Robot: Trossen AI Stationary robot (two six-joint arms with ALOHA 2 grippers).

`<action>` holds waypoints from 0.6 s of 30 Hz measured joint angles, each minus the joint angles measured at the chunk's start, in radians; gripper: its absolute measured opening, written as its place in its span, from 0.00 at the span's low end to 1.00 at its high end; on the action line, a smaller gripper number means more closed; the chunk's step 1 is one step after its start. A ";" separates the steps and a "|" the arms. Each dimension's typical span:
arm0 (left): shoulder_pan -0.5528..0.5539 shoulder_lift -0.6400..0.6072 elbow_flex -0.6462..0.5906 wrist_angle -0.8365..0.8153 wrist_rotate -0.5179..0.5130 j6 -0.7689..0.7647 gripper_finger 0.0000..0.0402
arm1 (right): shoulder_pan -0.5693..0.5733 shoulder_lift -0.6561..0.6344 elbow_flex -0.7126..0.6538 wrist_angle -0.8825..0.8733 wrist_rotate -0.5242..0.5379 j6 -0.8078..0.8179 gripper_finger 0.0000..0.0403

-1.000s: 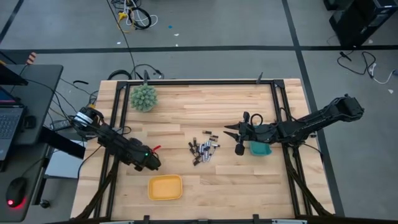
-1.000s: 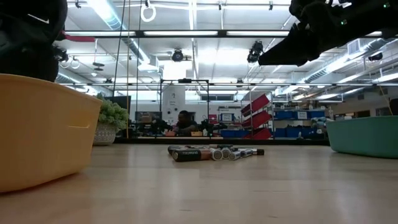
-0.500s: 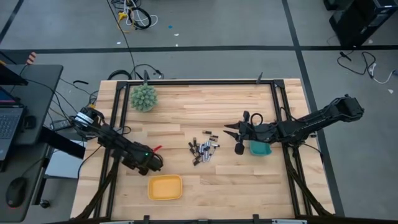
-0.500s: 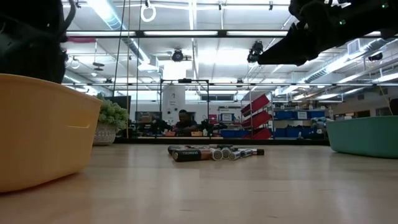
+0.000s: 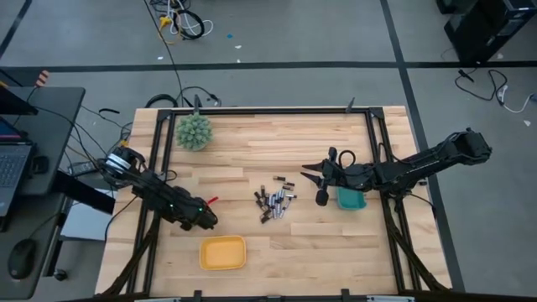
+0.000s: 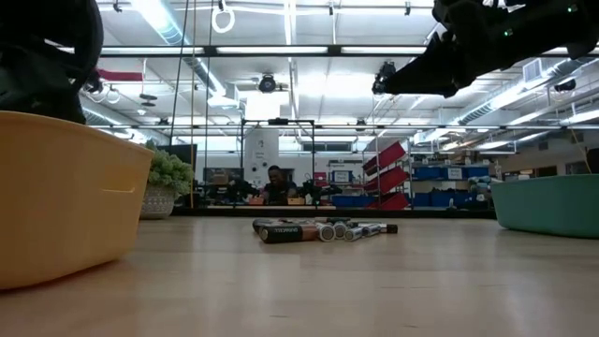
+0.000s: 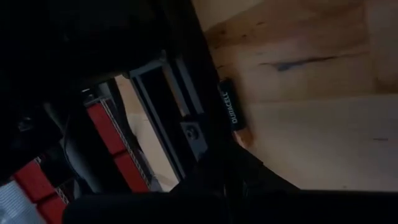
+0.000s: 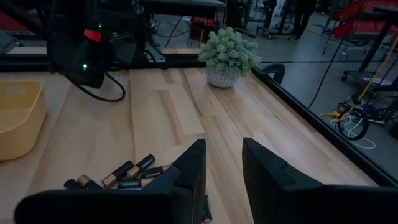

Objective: Sort batteries
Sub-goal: Put the black battery into the yellow bin

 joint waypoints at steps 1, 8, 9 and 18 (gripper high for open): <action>0.000 0.014 0.000 0.001 0.000 0.000 0.00 | 0.000 0.000 0.000 -0.001 0.000 0.000 0.22; 0.000 0.074 -0.007 0.021 -0.002 0.035 0.00 | 0.000 0.000 0.000 -0.002 -0.022 0.000 0.22; 0.000 0.081 -0.006 0.019 -0.002 0.037 0.00 | 0.000 0.000 0.000 -0.003 -0.025 0.000 0.22; 0.000 0.086 0.015 0.024 -0.005 0.037 0.00 | 0.000 0.000 0.000 -0.006 -0.026 0.000 0.22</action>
